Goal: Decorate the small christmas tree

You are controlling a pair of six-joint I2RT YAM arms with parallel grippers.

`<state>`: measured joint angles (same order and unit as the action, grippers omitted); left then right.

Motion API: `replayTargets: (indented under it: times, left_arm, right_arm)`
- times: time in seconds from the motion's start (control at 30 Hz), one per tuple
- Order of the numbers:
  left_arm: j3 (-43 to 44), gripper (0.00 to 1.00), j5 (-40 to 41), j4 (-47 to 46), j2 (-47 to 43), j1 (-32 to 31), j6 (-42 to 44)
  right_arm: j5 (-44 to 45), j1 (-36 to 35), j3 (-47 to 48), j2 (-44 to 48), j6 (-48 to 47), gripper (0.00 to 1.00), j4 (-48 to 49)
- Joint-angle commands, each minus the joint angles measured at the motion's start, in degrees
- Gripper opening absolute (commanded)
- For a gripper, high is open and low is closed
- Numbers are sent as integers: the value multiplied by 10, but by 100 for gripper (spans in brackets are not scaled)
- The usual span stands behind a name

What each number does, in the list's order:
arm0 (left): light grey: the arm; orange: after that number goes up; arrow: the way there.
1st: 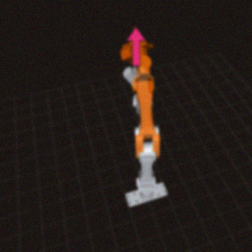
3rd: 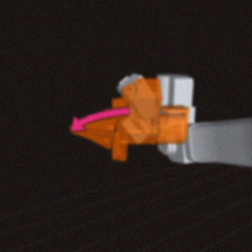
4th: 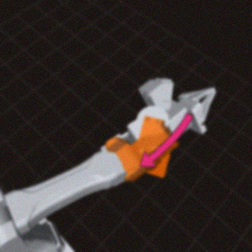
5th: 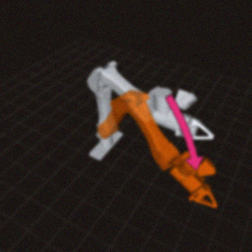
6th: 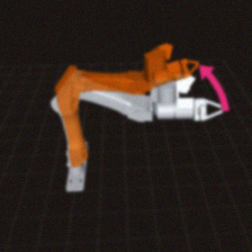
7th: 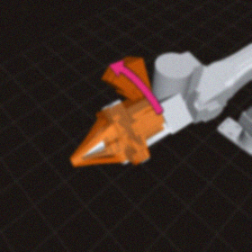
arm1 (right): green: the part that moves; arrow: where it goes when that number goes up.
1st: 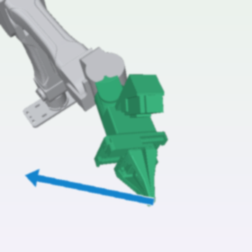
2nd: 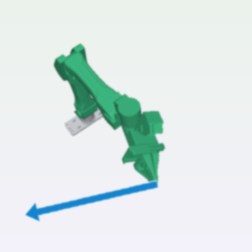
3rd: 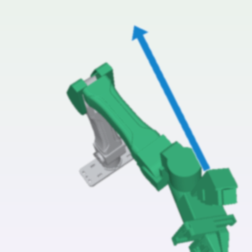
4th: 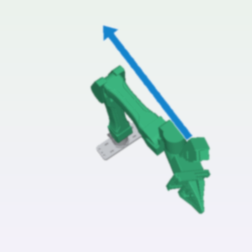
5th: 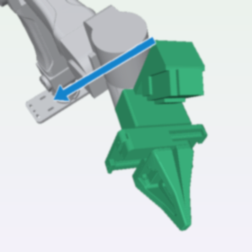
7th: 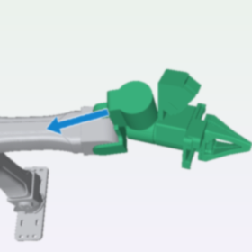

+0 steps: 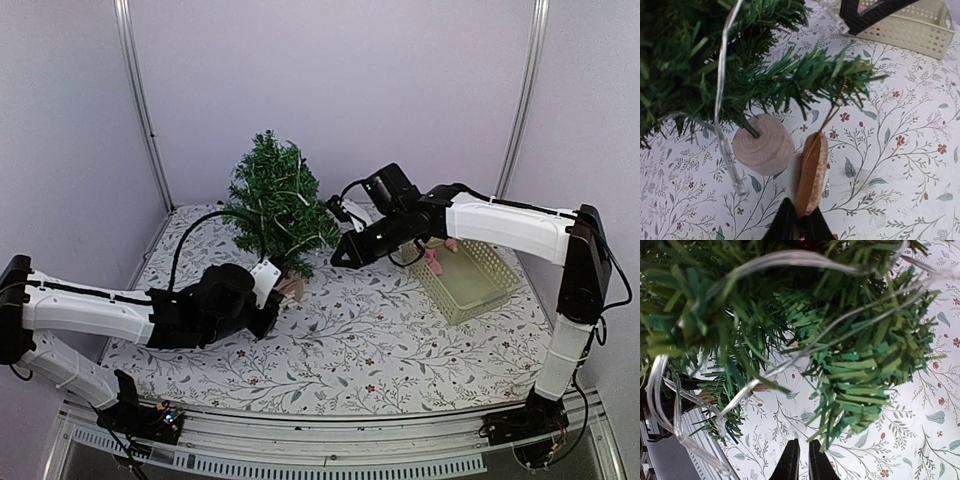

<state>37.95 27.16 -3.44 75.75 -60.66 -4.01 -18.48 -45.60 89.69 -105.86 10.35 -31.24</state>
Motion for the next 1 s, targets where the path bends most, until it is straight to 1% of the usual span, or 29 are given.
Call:
replayTargets:
  times: [0.0,0.1,0.2,0.37,0.53,0.63,0.7,0.83,0.97]
  left_arm:
    - [2,18,-20,-46,4,5,9]
    - [1,29,-20,-44,6,5,9]
    - [-8,34,-26,-48,-5,5,12]
    - [-29,39,-49,-39,-42,5,12]
    - [-71,45,-80,-44,-118,19,-35]
    - [-82,46,-93,-23,-148,62,-86]
    - [-88,47,-120,-18,-165,103,-120]
    - [-97,48,-201,-24,-174,206,-189]
    - [-97,47,-303,-54,-136,304,-249]
  right_arm:
    - [7,12,-14,38,8,14,17]
    - [3,17,-21,45,7,20,19]
    - [0,25,-30,56,10,24,21]
    - [-4,39,-52,75,12,27,26]
    - [-19,57,-86,99,16,30,34]
    - [-36,71,-112,114,28,31,51]
    - [-53,84,-129,123,39,31,64]
    - [-97,110,-166,133,75,32,101]
    - [-120,123,-195,130,101,31,132]
